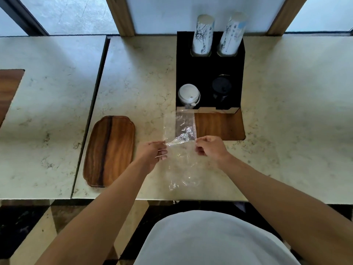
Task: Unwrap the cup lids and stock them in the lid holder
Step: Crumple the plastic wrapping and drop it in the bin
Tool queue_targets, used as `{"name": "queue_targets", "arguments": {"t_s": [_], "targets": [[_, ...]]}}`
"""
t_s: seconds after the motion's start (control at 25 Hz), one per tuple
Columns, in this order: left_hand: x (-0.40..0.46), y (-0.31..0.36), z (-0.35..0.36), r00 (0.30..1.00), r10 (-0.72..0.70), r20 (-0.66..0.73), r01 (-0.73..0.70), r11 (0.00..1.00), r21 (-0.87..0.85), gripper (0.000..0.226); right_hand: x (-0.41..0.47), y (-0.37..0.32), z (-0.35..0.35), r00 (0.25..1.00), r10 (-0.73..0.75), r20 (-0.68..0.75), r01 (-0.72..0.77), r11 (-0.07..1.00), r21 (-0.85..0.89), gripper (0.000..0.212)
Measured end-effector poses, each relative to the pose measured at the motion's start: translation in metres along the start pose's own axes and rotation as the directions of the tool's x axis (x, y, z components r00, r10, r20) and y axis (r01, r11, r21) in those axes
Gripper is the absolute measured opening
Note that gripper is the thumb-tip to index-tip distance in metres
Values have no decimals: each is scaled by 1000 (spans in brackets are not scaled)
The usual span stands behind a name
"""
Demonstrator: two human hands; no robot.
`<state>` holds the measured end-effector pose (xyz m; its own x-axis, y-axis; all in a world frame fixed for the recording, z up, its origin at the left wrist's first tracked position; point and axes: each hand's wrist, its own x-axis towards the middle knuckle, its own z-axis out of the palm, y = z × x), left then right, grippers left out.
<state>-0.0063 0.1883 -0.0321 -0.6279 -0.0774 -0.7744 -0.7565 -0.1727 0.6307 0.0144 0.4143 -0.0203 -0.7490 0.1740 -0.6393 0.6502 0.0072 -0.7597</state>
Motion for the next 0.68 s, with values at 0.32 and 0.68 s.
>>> {"name": "queue_targets", "arguments": {"t_s": [0.32, 0.68], "targets": [[-25, -11, 52, 994, 25, 110, -30, 999, 36, 14, -9, 18, -65, 992, -3, 127, -19, 986, 166, 25], [-30, -12, 88, 989, 65, 134, -77, 993, 89, 14, -11, 24, -110, 992, -91, 84, 79, 989, 128, 13]]}}
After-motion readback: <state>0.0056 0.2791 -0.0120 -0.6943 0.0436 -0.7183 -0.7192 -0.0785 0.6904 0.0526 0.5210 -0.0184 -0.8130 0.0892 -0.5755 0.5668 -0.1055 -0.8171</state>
